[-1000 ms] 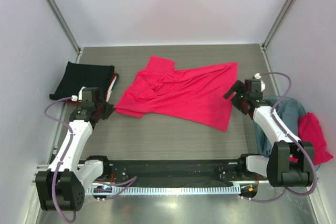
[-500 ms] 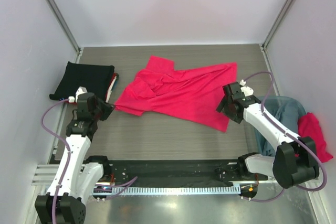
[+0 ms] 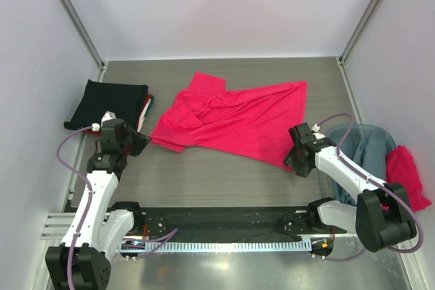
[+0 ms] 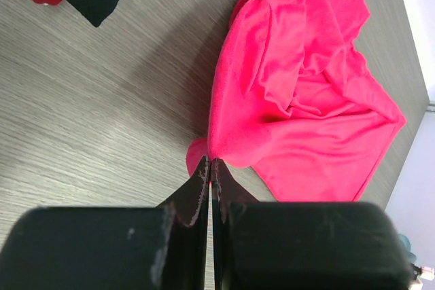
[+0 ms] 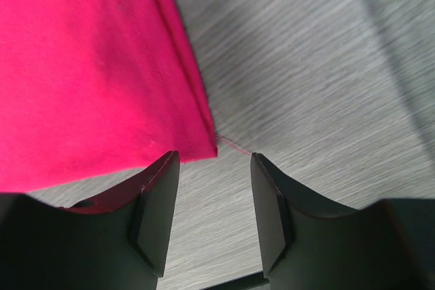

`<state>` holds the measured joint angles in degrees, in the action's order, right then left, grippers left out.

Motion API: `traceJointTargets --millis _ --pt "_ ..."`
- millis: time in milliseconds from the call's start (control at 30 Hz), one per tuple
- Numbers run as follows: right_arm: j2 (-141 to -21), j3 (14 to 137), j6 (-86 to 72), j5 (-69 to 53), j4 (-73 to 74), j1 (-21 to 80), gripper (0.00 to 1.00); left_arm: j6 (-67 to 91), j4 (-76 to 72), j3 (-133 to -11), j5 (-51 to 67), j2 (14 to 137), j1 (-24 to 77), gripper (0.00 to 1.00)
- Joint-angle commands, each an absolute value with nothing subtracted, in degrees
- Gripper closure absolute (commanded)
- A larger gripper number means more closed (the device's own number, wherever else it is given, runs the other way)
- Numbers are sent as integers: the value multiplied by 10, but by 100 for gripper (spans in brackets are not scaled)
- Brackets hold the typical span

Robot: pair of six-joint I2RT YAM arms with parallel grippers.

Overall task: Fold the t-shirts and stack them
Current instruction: Flatten the tshirt out

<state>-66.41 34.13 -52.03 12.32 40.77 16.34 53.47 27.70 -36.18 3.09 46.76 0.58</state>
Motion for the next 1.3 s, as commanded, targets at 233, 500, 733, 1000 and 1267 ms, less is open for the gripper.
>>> traceJointTargets --millis 233,500,733,1000,1267 --pt "-679 306 -553 111 349 166 53 521 250 -364 45 479 2 100" --pt "-744 330 -545 150 309 166 84 521 249 -364 51 478 3 100" --pt "-739 360 -528 165 328 159 99 522 245 -368 64 491 3 100" --pt "-687 467 -469 171 388 88 99 541 254 -424 134 520 9 100" --pt "-642 547 -403 129 420 -14 99 557 304 -499 124 485 18 100"
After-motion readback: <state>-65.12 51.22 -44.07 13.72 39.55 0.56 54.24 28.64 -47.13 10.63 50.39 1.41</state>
